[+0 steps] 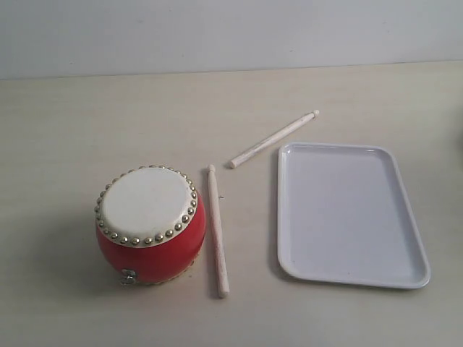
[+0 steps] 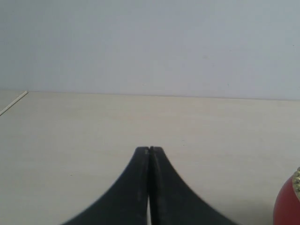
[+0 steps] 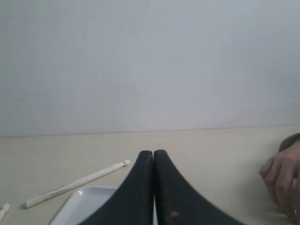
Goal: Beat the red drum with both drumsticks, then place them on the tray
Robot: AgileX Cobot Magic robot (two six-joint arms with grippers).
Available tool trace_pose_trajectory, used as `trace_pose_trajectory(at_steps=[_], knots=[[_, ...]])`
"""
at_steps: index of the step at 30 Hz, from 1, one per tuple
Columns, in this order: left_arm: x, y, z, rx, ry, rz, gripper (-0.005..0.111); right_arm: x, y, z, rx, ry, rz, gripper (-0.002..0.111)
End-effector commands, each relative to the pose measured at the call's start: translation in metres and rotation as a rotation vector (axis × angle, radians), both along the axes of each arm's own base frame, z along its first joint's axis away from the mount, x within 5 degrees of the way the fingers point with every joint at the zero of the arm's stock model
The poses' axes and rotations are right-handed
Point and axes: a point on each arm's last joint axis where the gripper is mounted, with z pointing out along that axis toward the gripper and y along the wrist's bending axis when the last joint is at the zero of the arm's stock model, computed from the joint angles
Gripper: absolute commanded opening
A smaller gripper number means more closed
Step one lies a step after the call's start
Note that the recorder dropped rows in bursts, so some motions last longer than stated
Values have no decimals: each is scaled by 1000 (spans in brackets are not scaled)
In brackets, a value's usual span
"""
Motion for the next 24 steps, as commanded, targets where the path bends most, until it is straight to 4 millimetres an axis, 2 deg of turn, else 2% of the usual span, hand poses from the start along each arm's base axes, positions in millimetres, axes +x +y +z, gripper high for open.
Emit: trace_pose_trajectory(at_steps=[1, 8, 11, 16, 22, 24], knots=[[0, 0, 0, -11, -8, 2, 0, 0, 0, -1, 0, -6, -4, 0], [0, 0, 0, -8, -8, 2, 0, 0, 0, -1, 0, -6, -4, 0], [0, 0, 0, 90, -10, -7, 0, 0, 0, -1, 0, -6, -4, 0], [0, 0, 1, 144, -23, -12, 0, 0, 0, -1, 0, -6, -4, 0], [0, 0, 7, -174, -90, 12, 0, 0, 0, -1, 0, -6, -4, 0], [0, 0, 10, -173, -115, 10, 0, 0, 0, -1, 0, -6, -4, 0]])
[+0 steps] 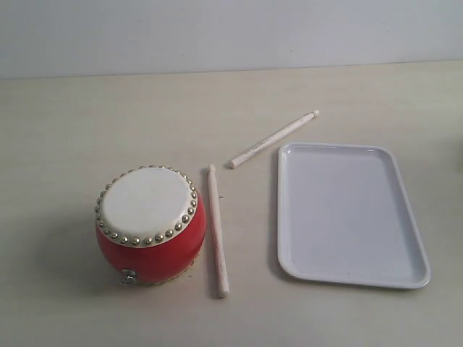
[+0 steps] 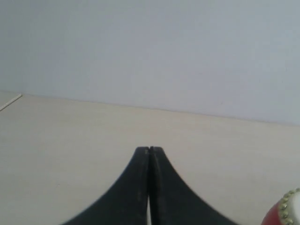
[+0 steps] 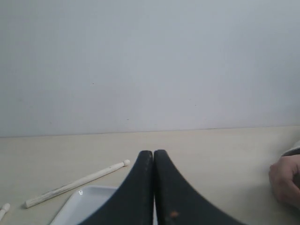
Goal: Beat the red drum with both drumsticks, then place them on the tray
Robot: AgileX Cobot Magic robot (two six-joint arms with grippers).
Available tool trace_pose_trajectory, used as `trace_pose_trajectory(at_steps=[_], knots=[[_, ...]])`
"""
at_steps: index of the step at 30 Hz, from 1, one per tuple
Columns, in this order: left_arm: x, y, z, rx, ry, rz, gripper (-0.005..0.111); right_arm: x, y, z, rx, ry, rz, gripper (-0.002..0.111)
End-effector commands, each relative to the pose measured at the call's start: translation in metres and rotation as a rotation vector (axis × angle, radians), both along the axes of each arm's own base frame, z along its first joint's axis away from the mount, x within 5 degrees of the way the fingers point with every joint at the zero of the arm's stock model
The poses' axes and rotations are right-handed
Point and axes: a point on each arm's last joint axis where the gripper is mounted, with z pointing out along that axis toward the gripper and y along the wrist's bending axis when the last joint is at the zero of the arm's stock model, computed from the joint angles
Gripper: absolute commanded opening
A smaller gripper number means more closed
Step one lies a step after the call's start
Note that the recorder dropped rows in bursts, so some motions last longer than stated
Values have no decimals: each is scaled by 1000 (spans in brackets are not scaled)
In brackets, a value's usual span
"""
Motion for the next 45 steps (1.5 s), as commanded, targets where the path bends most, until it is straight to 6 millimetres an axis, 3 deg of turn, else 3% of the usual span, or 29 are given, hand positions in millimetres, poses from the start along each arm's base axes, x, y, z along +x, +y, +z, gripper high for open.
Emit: trace_pose_trajectory(at_steps=[1, 7, 13, 26, 45], knots=[[0, 0, 5, -71, -68, 3, 0, 0, 0, -1, 0, -6, -4, 0], [0, 0, 6, -94, -70, 3, 0, 0, 0, -1, 0, -6, -4, 0], [0, 0, 7, -461, -84, 5, 0, 0, 0, -1, 7, -5, -3, 0], [0, 0, 3, -340, -45, 8, 0, 0, 0, -1, 7, -5, -3, 0], [0, 0, 5, -345, -57, 7, 0, 0, 0, -1, 7, -5, -3, 0]])
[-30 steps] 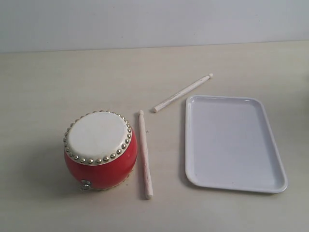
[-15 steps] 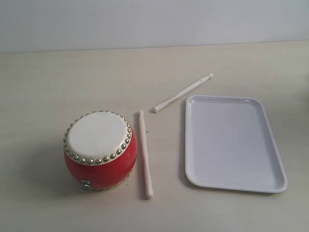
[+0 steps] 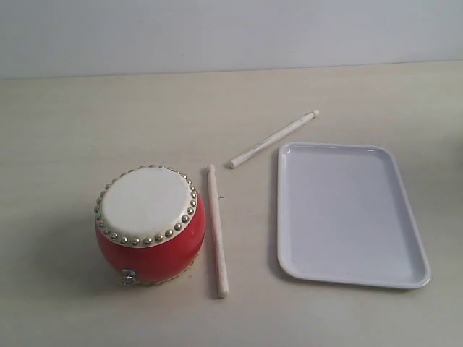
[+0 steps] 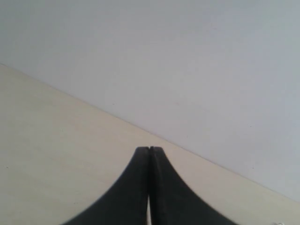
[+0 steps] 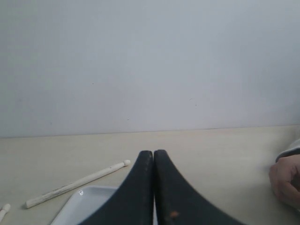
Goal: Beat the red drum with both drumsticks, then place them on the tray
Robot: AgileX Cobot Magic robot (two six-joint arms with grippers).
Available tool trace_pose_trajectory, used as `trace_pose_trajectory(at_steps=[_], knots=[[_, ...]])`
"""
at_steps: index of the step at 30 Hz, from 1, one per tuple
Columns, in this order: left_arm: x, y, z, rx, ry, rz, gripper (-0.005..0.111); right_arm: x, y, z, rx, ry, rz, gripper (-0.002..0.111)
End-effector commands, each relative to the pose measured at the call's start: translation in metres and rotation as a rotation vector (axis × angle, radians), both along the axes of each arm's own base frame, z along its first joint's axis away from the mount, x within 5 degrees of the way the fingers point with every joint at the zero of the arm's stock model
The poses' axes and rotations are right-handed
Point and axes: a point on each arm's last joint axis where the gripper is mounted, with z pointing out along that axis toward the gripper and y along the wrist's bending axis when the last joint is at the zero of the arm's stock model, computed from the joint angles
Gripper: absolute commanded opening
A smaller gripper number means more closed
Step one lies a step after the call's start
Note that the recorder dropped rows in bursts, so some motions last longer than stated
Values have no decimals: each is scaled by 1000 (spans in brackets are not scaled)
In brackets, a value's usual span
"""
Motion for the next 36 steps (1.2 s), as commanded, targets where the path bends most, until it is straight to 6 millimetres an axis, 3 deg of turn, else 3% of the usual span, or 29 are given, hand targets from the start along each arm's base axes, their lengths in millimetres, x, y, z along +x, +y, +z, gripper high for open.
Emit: trace_pose_trajectory(at_steps=[1, 7, 16, 18, 23, 26, 36], knots=[[0, 0, 0, -3, -4, 1, 0, 0, 0, -1, 3, -6, -4, 0], [0, 0, 0, -3, -6, 1, 0, 0, -1, -1, -90, -18, -7, 0], [0, 0, 0, -5, -6, 1, 0, 0, 0, 3, -80, -57, -1, 0], [0, 0, 0, -5, -6, 1, 0, -1, 1, 7, -5, -95, 9, 0], [0, 0, 0, -7, -6, 0, 0, -4, 0, 25, 578, -226, 80, 0], [0, 0, 0, -9, -6, 0, 0, -5, -2, 29, 755, -255, 107, 0], [0, 0, 0, -9, -6, 0, 0, -5, -2, 29, 754, -254, 107, 0]])
